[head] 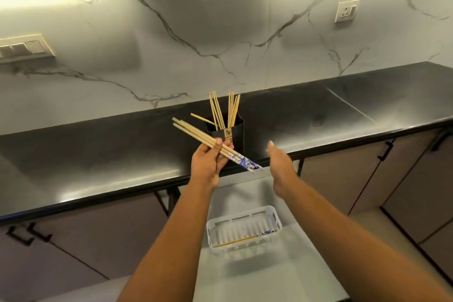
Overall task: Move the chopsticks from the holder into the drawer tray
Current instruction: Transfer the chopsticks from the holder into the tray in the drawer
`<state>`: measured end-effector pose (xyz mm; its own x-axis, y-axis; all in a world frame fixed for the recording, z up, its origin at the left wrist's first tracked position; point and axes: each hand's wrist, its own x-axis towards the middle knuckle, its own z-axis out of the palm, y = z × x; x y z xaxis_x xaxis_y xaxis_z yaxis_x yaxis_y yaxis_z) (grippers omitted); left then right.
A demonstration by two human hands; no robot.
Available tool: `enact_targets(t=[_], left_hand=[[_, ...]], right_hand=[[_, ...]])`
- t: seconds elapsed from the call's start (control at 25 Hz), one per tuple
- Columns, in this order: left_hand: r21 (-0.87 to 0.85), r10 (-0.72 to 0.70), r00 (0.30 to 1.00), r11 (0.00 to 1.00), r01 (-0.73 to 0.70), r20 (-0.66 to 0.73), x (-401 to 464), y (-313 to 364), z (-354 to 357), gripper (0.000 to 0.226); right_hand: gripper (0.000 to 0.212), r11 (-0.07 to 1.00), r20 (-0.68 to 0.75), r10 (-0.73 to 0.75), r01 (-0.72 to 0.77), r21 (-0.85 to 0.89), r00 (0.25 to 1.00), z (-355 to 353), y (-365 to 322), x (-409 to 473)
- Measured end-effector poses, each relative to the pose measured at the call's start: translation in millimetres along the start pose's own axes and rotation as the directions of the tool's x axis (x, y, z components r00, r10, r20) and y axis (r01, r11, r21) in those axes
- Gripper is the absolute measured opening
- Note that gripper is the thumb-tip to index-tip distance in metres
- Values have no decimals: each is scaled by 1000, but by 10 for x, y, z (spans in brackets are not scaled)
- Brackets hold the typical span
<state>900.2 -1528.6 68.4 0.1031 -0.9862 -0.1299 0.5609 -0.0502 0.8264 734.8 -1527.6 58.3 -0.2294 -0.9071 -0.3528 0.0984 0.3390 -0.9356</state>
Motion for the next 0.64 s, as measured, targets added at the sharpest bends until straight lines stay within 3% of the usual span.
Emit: enact_targets(t=[0.08, 0.2, 0.4, 0.52, 0.64], left_hand=[[-64, -13, 999, 998, 10, -36, -140, -160, -130, 8], [-88, -79, 992, 994, 70, -101, -336, -423, -147, 10], [-108, -113, 978, 990, 95, -176, -482, -613, -107, 21], [-140, -123, 969, 986, 94, -216, -442, -628, -150, 24], [-129, -192, 950, 978, 164, -248, -404, -713, -133, 25]], right_hand=[[64, 956, 8, 163, -160, 246, 987, -138, 467, -195], [72, 797, 220, 218, -304, 522, 951, -104, 637, -284], [70, 876, 235, 116, -211, 433, 965, 36, 399, -293], [66, 945, 241, 91, -161, 285, 966, 59, 530, -273], [45, 984, 281, 113, -147, 102, 953, 77, 608, -194]])
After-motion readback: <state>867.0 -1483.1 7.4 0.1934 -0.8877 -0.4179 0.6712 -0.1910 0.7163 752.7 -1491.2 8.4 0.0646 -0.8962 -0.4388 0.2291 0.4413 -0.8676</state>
